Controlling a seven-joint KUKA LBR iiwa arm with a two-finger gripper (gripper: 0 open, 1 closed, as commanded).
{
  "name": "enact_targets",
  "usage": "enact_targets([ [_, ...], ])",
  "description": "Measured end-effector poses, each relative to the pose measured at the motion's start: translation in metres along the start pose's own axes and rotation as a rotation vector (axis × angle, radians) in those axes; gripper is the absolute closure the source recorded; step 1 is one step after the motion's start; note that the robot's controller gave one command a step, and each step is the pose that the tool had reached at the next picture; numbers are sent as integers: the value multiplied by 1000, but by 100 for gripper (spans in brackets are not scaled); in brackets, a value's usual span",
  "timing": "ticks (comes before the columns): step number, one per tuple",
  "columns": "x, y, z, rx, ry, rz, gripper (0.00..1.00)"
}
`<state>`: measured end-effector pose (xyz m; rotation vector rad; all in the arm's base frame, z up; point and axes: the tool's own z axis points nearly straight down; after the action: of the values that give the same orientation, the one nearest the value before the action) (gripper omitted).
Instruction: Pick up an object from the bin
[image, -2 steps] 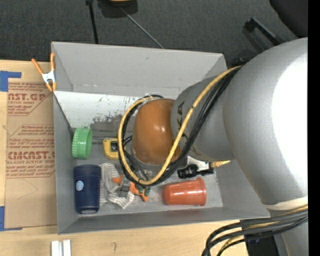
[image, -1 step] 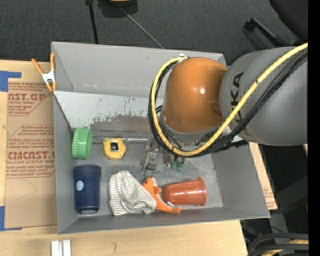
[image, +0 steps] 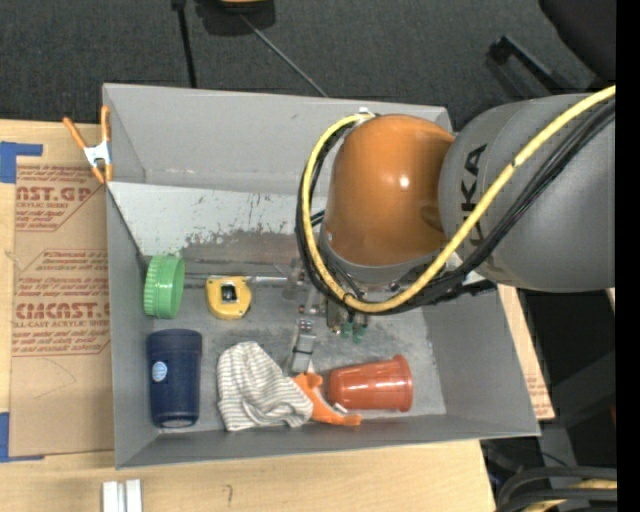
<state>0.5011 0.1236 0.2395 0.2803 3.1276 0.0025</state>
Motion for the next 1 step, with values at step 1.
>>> enact_targets([
  [1, 0, 0, 0, 0, 0, 0, 0],
])
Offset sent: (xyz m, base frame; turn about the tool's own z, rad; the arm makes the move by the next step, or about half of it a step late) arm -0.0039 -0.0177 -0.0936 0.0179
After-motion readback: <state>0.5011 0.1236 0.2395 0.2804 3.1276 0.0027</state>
